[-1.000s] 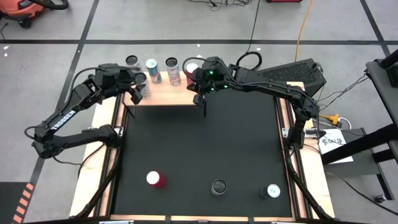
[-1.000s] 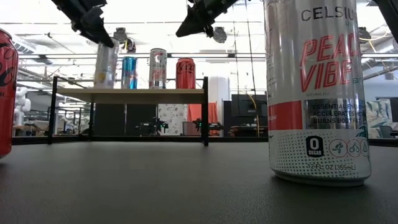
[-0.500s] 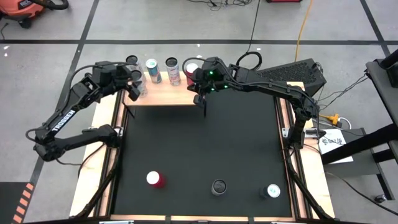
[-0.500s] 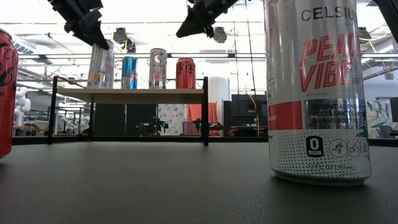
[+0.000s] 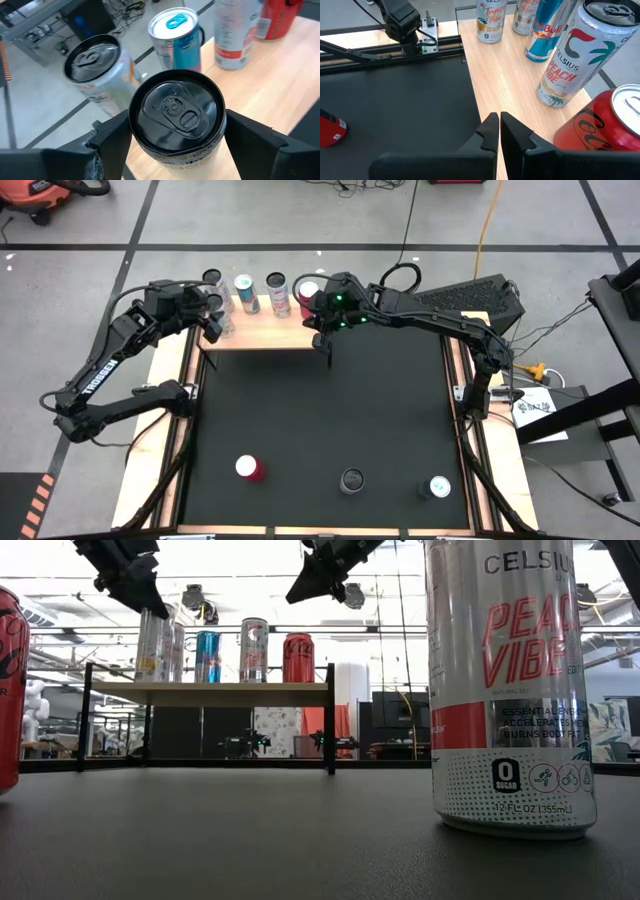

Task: Place canned beverage on shelf
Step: Put the white yellow soda can on the shelf aligned with the white yellow soda can

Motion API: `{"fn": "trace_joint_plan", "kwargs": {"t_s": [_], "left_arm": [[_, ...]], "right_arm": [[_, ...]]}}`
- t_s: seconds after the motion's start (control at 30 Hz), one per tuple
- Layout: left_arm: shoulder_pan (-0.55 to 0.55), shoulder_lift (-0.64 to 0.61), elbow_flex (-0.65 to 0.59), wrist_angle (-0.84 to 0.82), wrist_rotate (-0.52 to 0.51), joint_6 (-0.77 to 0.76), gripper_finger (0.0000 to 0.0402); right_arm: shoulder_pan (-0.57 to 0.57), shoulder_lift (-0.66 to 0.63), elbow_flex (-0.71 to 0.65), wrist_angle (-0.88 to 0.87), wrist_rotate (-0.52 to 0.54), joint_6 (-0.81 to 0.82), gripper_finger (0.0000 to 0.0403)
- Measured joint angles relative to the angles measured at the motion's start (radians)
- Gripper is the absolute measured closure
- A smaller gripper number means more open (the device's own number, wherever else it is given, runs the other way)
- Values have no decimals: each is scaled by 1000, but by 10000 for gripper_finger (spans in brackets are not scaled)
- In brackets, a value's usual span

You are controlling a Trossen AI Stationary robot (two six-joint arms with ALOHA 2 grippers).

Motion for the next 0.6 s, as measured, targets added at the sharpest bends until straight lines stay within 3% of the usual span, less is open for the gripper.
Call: {"fn": "trace_joint_plan", "kwargs": {"t_s": [0.6], "left_arm": [[0, 0, 0, 6, -34, 7, 100]], "right_arm": [[0, 0, 0, 0, 0, 0, 403]]}}
